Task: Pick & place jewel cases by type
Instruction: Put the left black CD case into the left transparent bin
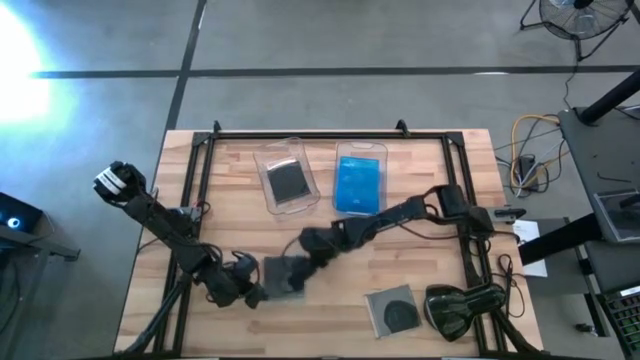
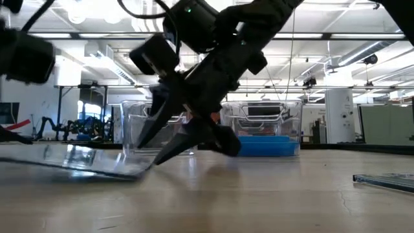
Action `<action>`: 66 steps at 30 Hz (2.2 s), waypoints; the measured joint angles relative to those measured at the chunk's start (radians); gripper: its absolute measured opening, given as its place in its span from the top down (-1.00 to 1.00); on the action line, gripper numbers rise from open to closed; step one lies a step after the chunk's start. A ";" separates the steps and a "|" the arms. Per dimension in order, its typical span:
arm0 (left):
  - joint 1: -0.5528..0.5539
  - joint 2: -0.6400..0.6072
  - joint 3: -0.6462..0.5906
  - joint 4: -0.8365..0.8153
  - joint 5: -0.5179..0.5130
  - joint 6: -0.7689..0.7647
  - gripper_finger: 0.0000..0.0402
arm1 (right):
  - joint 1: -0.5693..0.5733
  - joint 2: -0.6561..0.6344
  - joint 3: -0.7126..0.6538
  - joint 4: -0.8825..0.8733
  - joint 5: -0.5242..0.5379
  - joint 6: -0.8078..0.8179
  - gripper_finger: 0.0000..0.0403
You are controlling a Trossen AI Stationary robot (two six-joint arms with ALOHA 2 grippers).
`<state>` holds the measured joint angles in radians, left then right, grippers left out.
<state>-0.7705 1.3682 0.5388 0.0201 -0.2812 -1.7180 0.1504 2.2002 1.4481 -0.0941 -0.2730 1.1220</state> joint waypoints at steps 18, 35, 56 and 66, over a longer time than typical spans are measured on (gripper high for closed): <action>-0.015 0.039 0.063 -0.135 -0.046 0.005 0.27 | 0.011 -0.042 -0.001 -0.182 0.088 -0.141 0.34; 0.028 0.343 0.156 -0.003 -0.011 0.009 0.27 | 0.036 -0.009 0.002 -0.059 -0.049 -0.105 0.34; 0.013 0.349 0.150 0.004 0.011 0.022 0.27 | 0.025 -0.050 0.133 -0.038 -0.153 -0.105 0.34; 0.013 0.349 0.148 0.006 -0.001 0.020 0.27 | 0.028 -0.045 0.132 0.094 -0.224 0.000 0.34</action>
<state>-0.7578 1.7172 0.6865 0.0261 -0.2822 -1.6985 0.1783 2.1554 1.5799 -0.0001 -0.4974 1.1218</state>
